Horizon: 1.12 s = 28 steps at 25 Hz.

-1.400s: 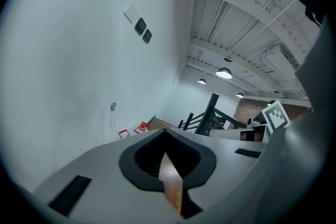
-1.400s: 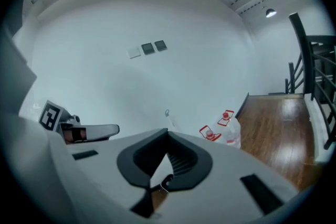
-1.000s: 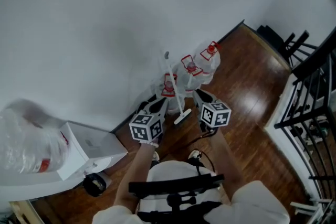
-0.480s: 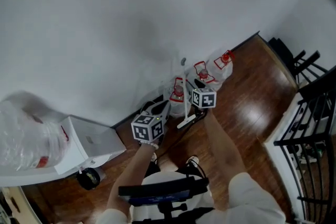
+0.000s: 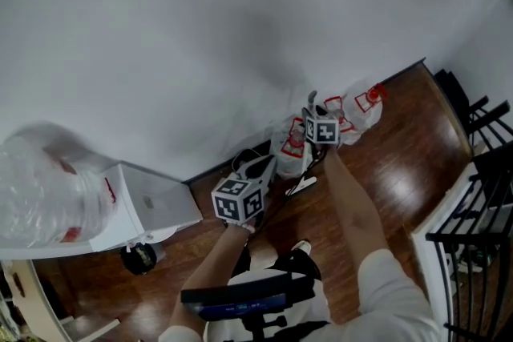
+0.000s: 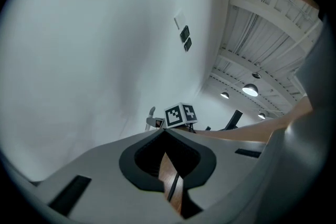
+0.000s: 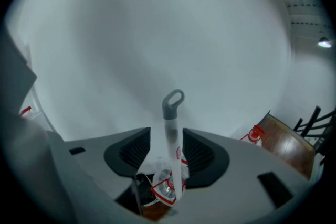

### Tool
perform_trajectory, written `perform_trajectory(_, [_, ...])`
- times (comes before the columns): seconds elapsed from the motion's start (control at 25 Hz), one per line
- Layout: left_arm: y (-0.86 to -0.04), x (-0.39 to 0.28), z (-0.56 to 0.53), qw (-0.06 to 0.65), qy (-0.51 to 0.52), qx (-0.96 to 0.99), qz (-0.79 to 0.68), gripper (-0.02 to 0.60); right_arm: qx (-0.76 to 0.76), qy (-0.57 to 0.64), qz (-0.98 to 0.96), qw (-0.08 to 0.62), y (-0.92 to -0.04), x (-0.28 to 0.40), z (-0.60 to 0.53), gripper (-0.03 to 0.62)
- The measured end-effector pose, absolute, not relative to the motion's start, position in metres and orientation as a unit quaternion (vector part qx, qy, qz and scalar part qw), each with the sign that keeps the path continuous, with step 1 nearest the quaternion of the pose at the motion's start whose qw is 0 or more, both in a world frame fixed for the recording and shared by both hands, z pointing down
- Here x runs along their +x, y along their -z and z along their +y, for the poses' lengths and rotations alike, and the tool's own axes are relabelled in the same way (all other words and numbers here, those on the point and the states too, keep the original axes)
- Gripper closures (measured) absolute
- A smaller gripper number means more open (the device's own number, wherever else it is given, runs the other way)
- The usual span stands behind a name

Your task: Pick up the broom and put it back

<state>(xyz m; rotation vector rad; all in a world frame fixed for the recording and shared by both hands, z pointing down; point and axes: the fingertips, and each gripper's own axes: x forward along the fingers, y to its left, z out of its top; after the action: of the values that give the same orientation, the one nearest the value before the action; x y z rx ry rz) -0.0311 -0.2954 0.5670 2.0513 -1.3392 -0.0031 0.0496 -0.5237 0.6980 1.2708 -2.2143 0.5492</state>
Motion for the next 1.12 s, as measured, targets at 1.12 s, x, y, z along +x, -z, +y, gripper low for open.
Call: perform_trajectory(1.12, [-0.563,-0.022,-0.279,0.350,0.021,0.798,-0.490,0.595,0.482,-0.175,-0.822,0.247,-0.678,0.135,-0.420,0.470])
